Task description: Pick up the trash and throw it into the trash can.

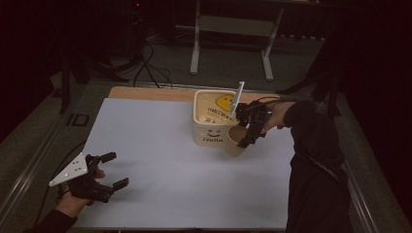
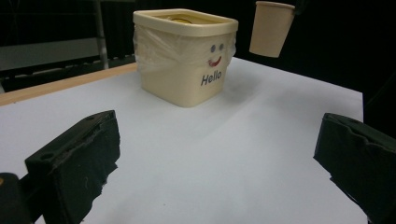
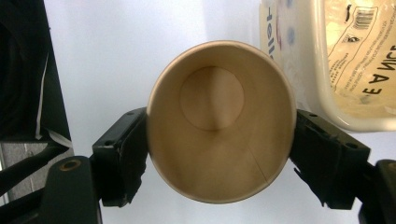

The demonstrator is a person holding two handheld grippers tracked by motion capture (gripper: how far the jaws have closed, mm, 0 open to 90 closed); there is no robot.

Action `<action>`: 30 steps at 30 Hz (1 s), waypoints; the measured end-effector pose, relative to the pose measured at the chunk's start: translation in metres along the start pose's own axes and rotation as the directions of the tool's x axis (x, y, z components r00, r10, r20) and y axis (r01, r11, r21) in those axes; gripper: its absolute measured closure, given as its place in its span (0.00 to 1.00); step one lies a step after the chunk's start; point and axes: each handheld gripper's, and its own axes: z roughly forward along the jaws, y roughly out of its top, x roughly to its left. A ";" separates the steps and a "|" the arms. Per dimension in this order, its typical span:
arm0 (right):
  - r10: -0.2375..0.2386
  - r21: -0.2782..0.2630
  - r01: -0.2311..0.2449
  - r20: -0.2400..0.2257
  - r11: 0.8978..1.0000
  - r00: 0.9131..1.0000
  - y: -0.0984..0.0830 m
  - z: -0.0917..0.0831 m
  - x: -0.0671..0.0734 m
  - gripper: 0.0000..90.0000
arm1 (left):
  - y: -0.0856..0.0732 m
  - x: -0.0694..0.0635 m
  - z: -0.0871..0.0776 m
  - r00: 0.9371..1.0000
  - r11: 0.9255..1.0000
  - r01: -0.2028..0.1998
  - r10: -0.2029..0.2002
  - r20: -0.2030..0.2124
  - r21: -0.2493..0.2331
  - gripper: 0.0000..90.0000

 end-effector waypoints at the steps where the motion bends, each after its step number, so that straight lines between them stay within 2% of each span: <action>1: 0.000 0.004 0.000 0.002 1.000 1.000 0.000 -0.001 0.000 0.26 | 0.000 0.000 0.000 1.000 1.000 0.000 0.000 0.000 0.000 0.01; 10: 0.000 -0.005 0.001 0.012 1.000 1.000 0.005 -0.016 -0.001 0.26 | 0.000 0.000 -0.001 1.000 1.000 0.000 0.000 0.000 0.001 0.01; 15: 0.001 0.009 -0.002 0.013 1.000 1.000 0.008 -0.020 -0.002 0.26 | 0.000 0.000 -0.001 1.000 1.000 0.001 -0.001 -0.001 0.000 0.01; 30: -0.023 0.010 0.022 0.039 1.000 0.999 0.020 -0.042 -0.001 0.26 | -0.001 0.000 -0.003 1.000 1.000 0.005 -0.005 -0.007 -0.002 0.01</action>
